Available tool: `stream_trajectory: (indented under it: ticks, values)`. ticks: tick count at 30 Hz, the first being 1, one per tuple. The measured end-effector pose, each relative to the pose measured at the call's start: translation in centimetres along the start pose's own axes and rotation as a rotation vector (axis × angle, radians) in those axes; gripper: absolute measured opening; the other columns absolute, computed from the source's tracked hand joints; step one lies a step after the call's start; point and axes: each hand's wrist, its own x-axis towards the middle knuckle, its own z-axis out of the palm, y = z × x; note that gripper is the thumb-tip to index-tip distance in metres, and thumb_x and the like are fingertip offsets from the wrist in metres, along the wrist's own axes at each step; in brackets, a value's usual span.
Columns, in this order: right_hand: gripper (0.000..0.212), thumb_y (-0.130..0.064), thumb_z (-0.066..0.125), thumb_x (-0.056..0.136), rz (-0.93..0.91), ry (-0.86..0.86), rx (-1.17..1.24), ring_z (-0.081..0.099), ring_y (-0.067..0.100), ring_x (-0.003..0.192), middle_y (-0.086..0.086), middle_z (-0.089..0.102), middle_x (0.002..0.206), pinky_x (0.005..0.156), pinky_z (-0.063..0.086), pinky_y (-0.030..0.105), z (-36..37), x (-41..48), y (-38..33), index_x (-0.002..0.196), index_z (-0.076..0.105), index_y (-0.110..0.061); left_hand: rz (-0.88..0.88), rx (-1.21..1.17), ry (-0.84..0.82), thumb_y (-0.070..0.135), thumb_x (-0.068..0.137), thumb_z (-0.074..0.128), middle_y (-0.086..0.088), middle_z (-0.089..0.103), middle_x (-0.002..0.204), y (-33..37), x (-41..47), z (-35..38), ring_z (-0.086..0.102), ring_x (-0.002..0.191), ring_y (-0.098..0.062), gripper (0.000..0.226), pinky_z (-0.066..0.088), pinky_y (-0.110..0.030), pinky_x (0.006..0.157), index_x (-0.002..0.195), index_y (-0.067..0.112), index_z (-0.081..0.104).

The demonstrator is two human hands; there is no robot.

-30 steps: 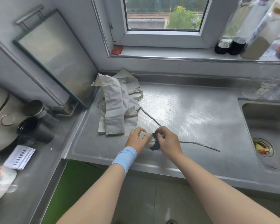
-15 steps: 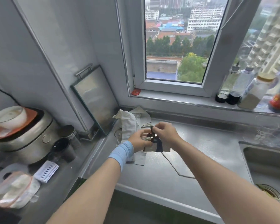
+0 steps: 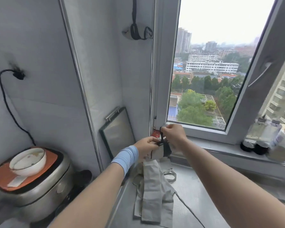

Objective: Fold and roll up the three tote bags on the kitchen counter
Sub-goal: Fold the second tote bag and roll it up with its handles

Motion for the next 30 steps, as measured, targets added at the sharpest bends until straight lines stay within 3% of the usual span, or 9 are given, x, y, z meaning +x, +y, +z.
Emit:
stream_trajectory:
  ticks: [2, 5, 10, 13, 16, 22, 24, 26, 30]
  values:
    - [0.025, -0.027, 0.065, 0.073, -0.023, -0.015, -0.022, 0.064, 0.022, 0.06, 0.011, 0.066, 0.06, 0.064, 0.058, 0.04, 0.8, 0.9, -3.0, 0.072, 0.07, -0.003, 0.009, 0.081, -0.006, 0.008, 0.087, 0.058, -0.002, 0.062, 0.1, 1.1, 1.4, -2.5, 0.058, 0.09, -0.016, 0.034, 0.048, -0.022, 0.074, 0.12, 0.016, 0.058]
    - [0.022, -0.025, 0.07, 0.071, -0.027, -0.02, -0.023, 0.066, 0.023, 0.062, 0.013, 0.07, 0.066, 0.064, 0.059, 0.038, 1.1, 2.7, -6.5, 0.073, 0.071, -0.003, 0.087, 0.021, 0.171, 0.023, 0.071, 0.054, -0.008, 0.068, 0.095, 2.4, 3.2, -4.9, 0.06, 0.09, -0.025, 0.021, 0.051, -0.04, 0.084, 0.088, 0.023, 0.066]
    - [0.016, -0.021, 0.074, 0.073, -0.064, 0.013, 0.009, 0.062, 0.02, 0.057, 0.004, 0.065, 0.057, 0.054, 0.051, 0.03, 0.6, 6.2, -12.0, 0.06, 0.066, -0.016, 0.285, -0.026, 0.443, 0.056, 0.075, 0.063, 0.008, 0.071, 0.072, 4.8, 6.5, -9.5, 0.063, 0.073, -0.015, 0.032, 0.051, -0.031, 0.078, 0.078, 0.027, 0.074]
    - [0.015, -0.022, 0.078, 0.074, -0.08, 0.003, 0.042, 0.061, 0.017, 0.052, 0.007, 0.069, 0.063, 0.055, 0.052, 0.029, -0.5, 8.1, -14.4, 0.067, 0.068, -0.013, 0.305, -0.015, 0.459, 0.054, 0.07, 0.066, 0.013, 0.074, 0.078, 7.0, 8.1, -11.9, 0.07, 0.082, -0.014, 0.023, 0.056, -0.035, 0.084, 0.077, 0.035, 0.075]
    - [0.017, -0.027, 0.078, 0.077, -0.14, 0.002, 0.098, 0.062, 0.014, 0.055, 0.005, 0.075, 0.073, 0.057, 0.055, 0.026, -1.7, 10.4, -17.2, 0.077, 0.073, -0.011, 0.37, -0.024, 0.554, 0.041, 0.078, 0.068, 0.008, 0.074, 0.077, 10.3, 9.5, -14.4, 0.068, 0.08, -0.018, 0.015, 0.056, -0.034, 0.081, 0.076, 0.028, 0.075]
    - [0.021, -0.031, 0.065, 0.092, -0.237, -0.071, 0.147, 0.071, 0.023, 0.088, 0.007, 0.075, 0.095, 0.082, 0.06, 0.039, -3.5, 14.0, -22.3, 0.1, 0.072, -0.013, 0.435, -0.04, 0.679, 0.029, 0.086, 0.063, 0.001, 0.072, 0.083, 16.4, 11.1, -18.9, 0.065, 0.082, -0.022, 0.016, 0.052, -0.028, 0.075, 0.086, 0.018, 0.074]
    - [0.022, -0.029, 0.059, 0.097, -0.266, -0.041, 0.19, 0.07, 0.022, 0.087, 0.008, 0.073, 0.097, 0.074, 0.06, 0.036, -3.8, 14.9, -24.4, 0.106, 0.069, -0.012, 0.44, -0.116, 0.72, 0.028, 0.085, 0.065, 0.001, 0.073, 0.086, 18.6, 11.6, -20.3, 0.065, 0.086, -0.021, 0.016, 0.05, -0.026, 0.073, 0.09, 0.018, 0.077]
    - [0.019, -0.029, 0.056, 0.099, -0.33, 0.035, 0.223, 0.069, 0.021, 0.082, 0.007, 0.071, 0.093, 0.064, 0.059, 0.034, -4.2, 15.4, -26.6, 0.101, 0.068, -0.014, 0.441, -0.181, 0.751, 0.026, 0.086, 0.067, 0.0, 0.073, 0.088, 21.0, 12.0, -21.6, 0.065, 0.087, -0.021, 0.016, 0.05, -0.026, 0.074, 0.093, 0.017, 0.078]
    - [0.018, -0.033, 0.057, 0.095, -0.504, 0.216, 0.194, 0.067, 0.019, 0.079, -0.003, 0.069, 0.083, 0.072, 0.061, 0.044, -4.8, 17.0, -31.0, 0.087, 0.07, -0.023, 0.425, -0.192, 0.75, 0.024, 0.088, 0.063, -0.001, 0.066, 0.09, 25.6, 12.6, -24.6, 0.058, 0.084, -0.023, 0.019, 0.05, -0.031, 0.078, 0.098, 0.011, 0.073]
